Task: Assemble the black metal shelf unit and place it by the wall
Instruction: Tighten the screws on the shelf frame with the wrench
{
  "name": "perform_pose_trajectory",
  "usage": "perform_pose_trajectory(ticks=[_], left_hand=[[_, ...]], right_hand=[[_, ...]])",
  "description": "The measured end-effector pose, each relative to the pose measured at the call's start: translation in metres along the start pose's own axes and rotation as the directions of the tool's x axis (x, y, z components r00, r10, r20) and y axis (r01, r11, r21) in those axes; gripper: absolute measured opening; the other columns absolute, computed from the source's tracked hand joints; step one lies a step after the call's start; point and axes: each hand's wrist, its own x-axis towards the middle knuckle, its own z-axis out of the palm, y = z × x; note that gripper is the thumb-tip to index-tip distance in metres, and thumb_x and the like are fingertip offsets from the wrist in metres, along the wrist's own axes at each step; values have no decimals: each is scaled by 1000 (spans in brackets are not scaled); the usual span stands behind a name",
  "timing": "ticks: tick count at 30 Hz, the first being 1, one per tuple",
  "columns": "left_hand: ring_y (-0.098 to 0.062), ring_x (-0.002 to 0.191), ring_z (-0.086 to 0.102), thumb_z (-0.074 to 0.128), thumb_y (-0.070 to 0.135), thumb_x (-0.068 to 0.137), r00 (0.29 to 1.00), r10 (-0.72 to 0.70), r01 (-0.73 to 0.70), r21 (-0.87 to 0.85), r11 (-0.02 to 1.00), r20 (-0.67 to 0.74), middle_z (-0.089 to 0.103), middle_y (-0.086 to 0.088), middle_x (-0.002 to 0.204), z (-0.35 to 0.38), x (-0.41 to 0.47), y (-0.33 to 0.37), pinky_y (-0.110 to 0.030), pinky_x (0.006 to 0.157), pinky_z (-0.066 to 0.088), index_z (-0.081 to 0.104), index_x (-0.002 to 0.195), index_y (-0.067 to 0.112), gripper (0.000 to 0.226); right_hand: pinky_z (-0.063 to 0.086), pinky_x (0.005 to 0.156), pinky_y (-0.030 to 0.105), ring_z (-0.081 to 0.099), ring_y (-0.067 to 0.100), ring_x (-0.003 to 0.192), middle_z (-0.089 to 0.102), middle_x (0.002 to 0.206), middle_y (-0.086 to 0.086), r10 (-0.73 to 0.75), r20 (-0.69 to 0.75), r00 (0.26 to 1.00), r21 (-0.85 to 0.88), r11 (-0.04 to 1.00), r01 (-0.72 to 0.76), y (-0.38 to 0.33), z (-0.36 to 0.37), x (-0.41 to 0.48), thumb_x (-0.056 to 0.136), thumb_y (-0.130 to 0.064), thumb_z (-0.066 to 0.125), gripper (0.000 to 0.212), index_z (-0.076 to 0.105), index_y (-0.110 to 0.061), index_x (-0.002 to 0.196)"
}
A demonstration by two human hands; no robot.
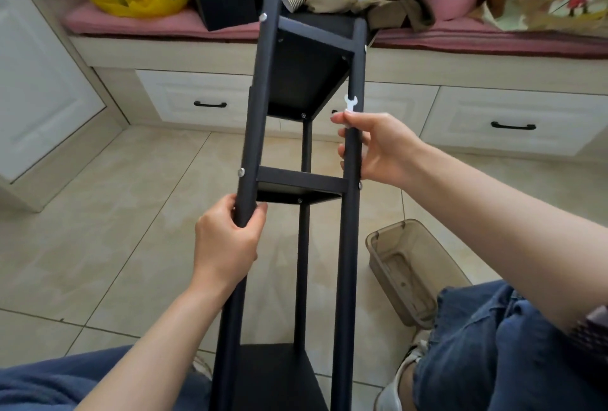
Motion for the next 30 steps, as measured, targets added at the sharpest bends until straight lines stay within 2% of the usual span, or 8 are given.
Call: perform_pose_trajectory(ticks=[2,4,7,12,18,24,27,30], left_hand=[[-23,44,57,66,26,96,1000,-9,8,-17,1000,-25,56,-15,58,-2,3,0,-24,43,44,58,76,12,26],[-28,46,56,63,26,97,998,-35,34,-41,999,-42,55,-21,64,-3,5,-1,-21,42,42,54,75,8,31],[-17,43,54,59,28,99,997,-61,58,-55,997,-51,54,-20,67,-3,7,-4,-25,46,44,51,79,2,34],[-15,44,52,56,30,101,995,-79,73,-88,994,-65,53,-11,65,-3,10,-9,-35,51,47,51,82,2,34],[-14,46,53,55,32,102,990,-111,107,-53,993,-87,54,-7,63,-2,11,-17,-25,50,44,50,80,10,31],[-17,53,59,51,34,103,989,-132,131,-27,991,-67,58,-9,68,1,14,-21,-34,57,50,51,90,14,24],[-21,63,63,46,36,105,987,-151,153,27,988,-51,57,-6,76,3,17,-24,-35,58,49,46,101,16,21],[-27,88,55,48,27,105,987,-118,130,109,986,-105,52,-3,96,7,18,-21,-36,66,43,45,114,12,18]], right_hand=[[48,81,34,51,19,86,48,103,1,-44,36,998,-11,999,44,-10,5,-5,96,-31,59,21,77,-21,91],[48,82,34,51,19,85,48,101,1,-88,71,994,-18,996,89,-19,11,-10,96,-30,58,22,76,-20,89],[48,81,31,50,18,86,46,104,3,-151,148,977,-31,987,157,-27,19,-17,96,-29,59,22,76,-20,86],[45,75,29,49,17,82,53,91,-5,-219,261,940,-59,968,242,-31,28,-22,95,-22,59,20,76,-15,92],[48,73,30,51,14,77,56,84,0,-279,277,920,-84,946,312,-30,38,-25,95,-14,58,18,73,-6,88],[47,72,32,49,19,82,56,86,1,-342,275,898,-147,909,391,-32,45,-26,94,-15,63,16,76,-6,88],[48,73,33,48,20,83,54,98,7,-371,270,889,-187,885,426,-30,50,-27,93,-15,65,16,77,-5,89],[48,75,33,48,19,82,54,100,5,-391,268,881,-197,873,447,-28,56,-27,93,-16,66,16,78,-6,89]])
